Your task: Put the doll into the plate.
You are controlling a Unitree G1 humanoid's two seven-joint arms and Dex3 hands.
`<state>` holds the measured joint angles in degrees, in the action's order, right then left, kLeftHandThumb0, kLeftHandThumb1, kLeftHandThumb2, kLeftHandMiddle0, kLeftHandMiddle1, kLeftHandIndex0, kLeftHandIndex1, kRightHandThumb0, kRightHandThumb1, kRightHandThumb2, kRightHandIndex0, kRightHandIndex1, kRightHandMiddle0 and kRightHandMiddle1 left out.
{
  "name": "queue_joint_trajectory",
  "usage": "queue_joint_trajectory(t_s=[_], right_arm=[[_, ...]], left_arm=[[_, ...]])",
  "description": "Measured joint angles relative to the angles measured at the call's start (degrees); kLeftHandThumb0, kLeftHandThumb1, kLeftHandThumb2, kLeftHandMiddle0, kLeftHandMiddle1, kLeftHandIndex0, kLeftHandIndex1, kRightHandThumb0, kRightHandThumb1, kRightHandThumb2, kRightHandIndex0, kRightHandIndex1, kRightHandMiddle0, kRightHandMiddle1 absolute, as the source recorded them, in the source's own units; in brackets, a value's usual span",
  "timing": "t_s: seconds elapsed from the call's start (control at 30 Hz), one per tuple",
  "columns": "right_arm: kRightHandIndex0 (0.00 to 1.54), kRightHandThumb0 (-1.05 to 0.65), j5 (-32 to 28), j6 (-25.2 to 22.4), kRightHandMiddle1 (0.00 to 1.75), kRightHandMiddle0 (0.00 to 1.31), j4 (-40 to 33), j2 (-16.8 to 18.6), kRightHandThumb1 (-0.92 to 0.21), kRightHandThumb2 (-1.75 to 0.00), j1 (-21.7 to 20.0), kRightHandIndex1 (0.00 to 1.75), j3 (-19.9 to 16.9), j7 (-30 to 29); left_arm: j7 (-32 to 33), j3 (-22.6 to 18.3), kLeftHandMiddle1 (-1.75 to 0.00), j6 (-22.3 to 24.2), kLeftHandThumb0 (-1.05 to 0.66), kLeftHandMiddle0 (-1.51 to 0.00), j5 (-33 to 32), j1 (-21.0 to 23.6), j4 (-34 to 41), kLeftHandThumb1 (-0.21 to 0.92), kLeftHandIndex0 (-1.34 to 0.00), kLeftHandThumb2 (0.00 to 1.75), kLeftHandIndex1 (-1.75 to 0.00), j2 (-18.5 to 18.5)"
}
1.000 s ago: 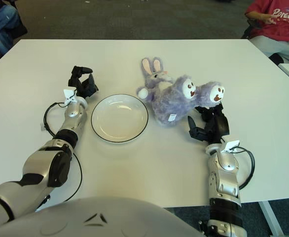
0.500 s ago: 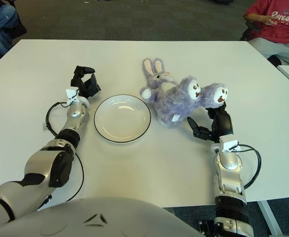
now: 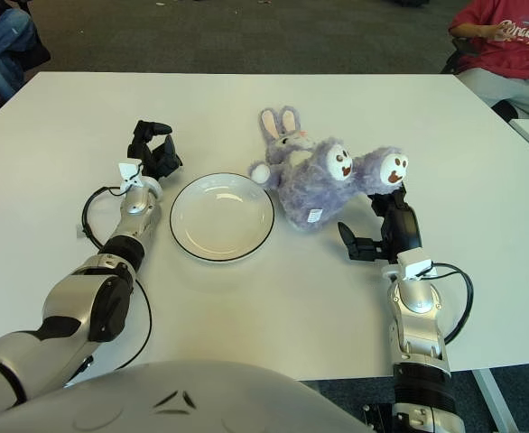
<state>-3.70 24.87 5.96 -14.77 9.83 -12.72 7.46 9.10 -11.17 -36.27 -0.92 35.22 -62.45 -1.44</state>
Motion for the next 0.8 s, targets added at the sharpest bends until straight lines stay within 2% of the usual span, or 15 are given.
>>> queue_joint_trajectory(t_s=[0.17, 0.3, 0.47, 0.57, 0.63, 0.73, 0.8], right_arm=[[0.31, -0.25, -3.00, 0.36, 0.30, 0.00, 0.07, -0.05, -0.05, -1.27, 0.11, 0.04, -0.09, 2.93], [0.28, -0.37, -5.27, 0.50, 0.22, 0.00, -0.58, 0.16, -0.12, -1.14, 0.54, 0.02, -0.47, 4.31], [0.29, -0.42, -9.74, -2.07, 0.06, 0.00, -3.21, 0.75, -0.20, -1.02, 2.31, 0.03, -0.62, 6.75], [0.31, -0.42, -12.56, -4.17, 0.02, 0.00, -3.87, 0.83, -0.26, -0.95, 2.84, 0.07, -0.73, 8.61], [0.24, -0.48, -14.67, -5.86, 0.02, 0.00, -4.46, 0.89, -0.36, -0.85, 3.19, 0.29, -0.91, 9.85], [0.14, -0.53, -18.68, -8.96, 0.05, 0.00, -5.84, 0.98, -0.44, -0.78, 4.09, 0.55, -1.32, 12.07], [0.12, -0.58, -21.22, -10.54, 0.07, 0.00, -6.72, 0.87, -0.49, -0.73, 4.59, 0.62, -1.67, 13.78]], left_arm=[[0.00, -0.01, -1.75, -0.01, -0.40, -1.00, -0.01, 0.00, -0.12, 0.59, -0.40, 0.97, -1.75, 0.05], [-0.01, 0.00, -1.75, -0.08, -0.40, -1.00, -0.01, 0.05, -0.24, 0.59, -0.40, 0.97, -1.75, 0.07], [-0.02, 0.01, -1.75, -0.26, -0.40, -1.01, 0.03, 0.06, -0.43, 0.58, -0.41, 0.98, -1.75, 0.13], [-0.02, 0.01, -1.75, -0.26, -0.40, -1.01, 0.06, 0.11, -0.44, 0.58, -0.41, 0.98, -1.75, 0.15], [-0.02, 0.01, -1.75, -0.26, -0.40, -1.01, 0.07, 0.12, -0.44, 0.58, -0.41, 0.98, -1.75, 0.15], [-0.02, 0.01, -1.75, -0.26, -0.40, -1.01, 0.08, 0.12, -0.45, 0.58, -0.41, 0.99, -1.75, 0.15], [-0.02, 0.01, -1.75, -0.25, -0.40, -1.01, 0.09, 0.12, -0.47, 0.58, -0.41, 0.99, -1.75, 0.15]])
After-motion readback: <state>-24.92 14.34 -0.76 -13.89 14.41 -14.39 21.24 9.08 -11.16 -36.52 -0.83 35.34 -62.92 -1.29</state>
